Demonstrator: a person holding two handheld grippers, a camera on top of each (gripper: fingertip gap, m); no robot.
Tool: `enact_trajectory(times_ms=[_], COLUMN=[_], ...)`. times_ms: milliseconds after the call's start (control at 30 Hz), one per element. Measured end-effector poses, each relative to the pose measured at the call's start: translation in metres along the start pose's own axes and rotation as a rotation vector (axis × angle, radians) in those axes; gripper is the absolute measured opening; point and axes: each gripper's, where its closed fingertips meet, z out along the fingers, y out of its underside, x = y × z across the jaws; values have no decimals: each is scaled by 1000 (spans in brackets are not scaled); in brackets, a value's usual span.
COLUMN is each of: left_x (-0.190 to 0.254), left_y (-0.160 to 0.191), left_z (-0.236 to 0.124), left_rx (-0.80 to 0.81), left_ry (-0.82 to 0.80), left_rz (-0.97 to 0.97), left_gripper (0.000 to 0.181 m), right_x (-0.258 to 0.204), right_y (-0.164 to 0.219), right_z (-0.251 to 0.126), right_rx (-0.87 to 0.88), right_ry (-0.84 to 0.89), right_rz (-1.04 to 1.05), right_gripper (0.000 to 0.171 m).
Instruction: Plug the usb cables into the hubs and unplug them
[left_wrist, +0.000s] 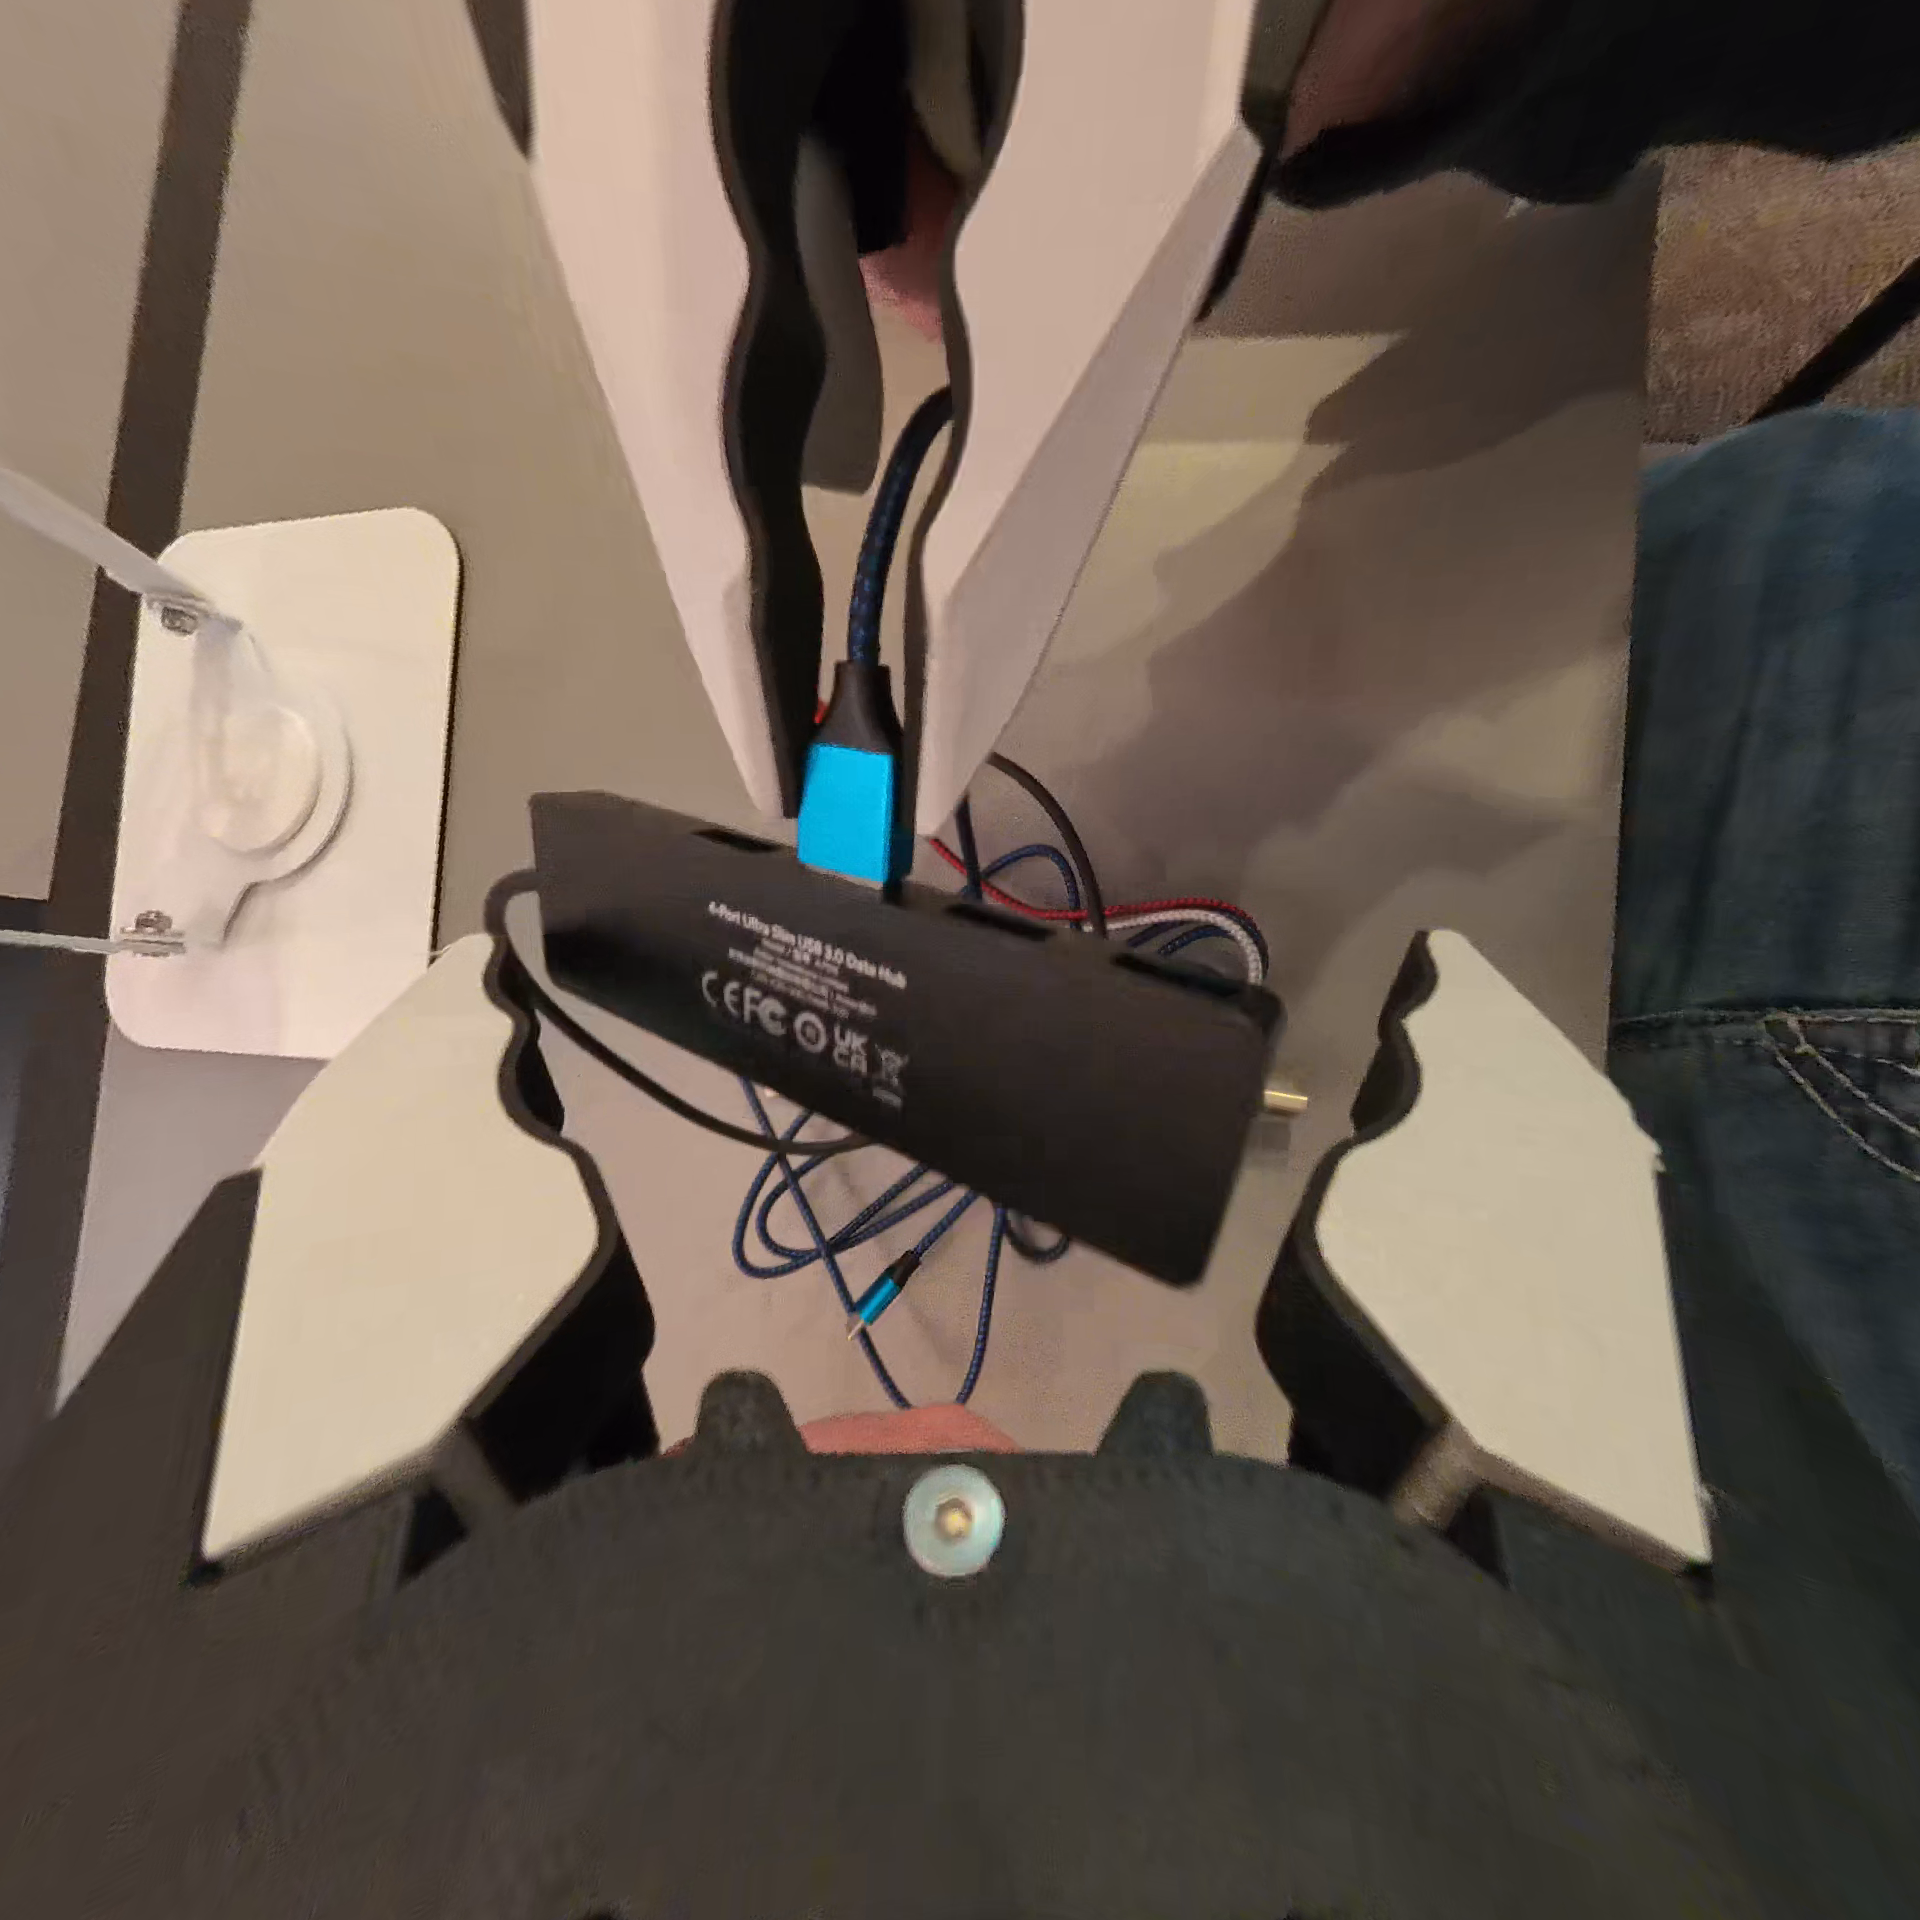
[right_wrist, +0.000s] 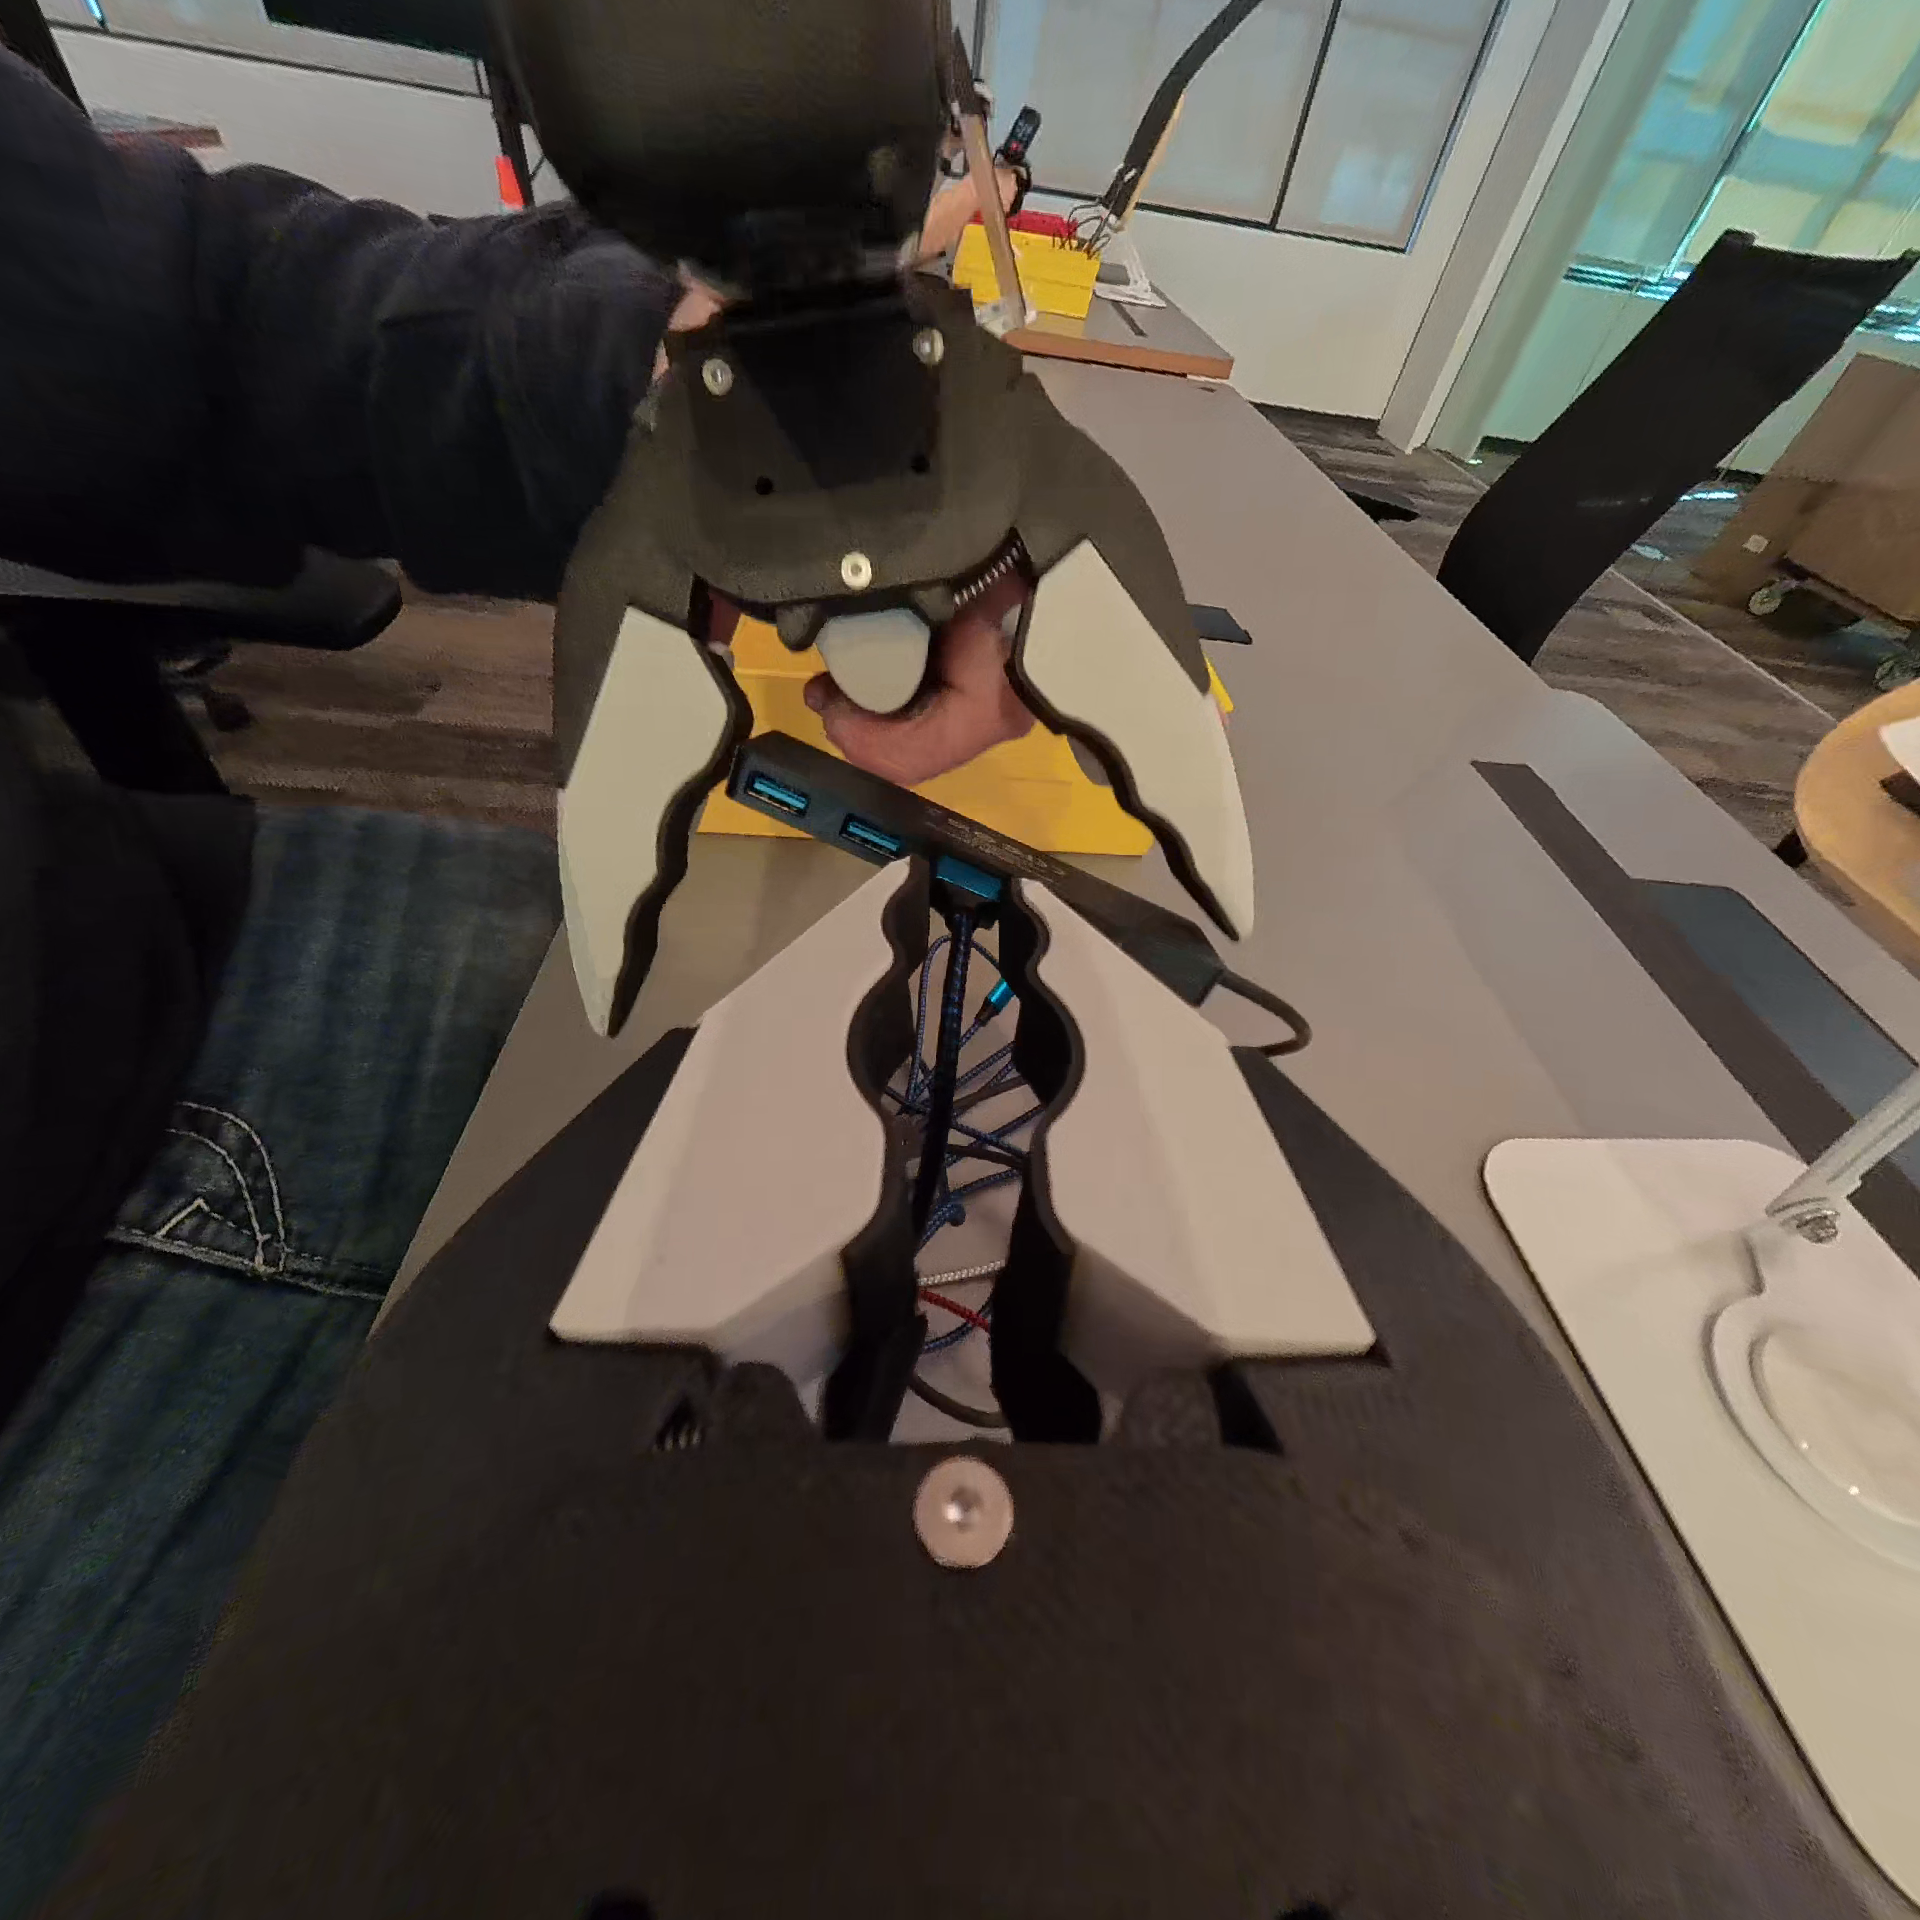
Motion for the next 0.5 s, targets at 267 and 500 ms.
enact_trajectory(times_ms=[267,500], left_x=[10,5], left_y=[6,15], left_z=[2,-4], left_rx=[-12,-60], left_ry=[88,76], left_rz=[27,24], left_gripper=[146,146], right_x=[-10,-9], right_y=[1,7], right_z=[7,8], right_rx=[-18,-16], right_ry=[-39,-22], right_rz=[-75,-62], right_gripper=[11,12])
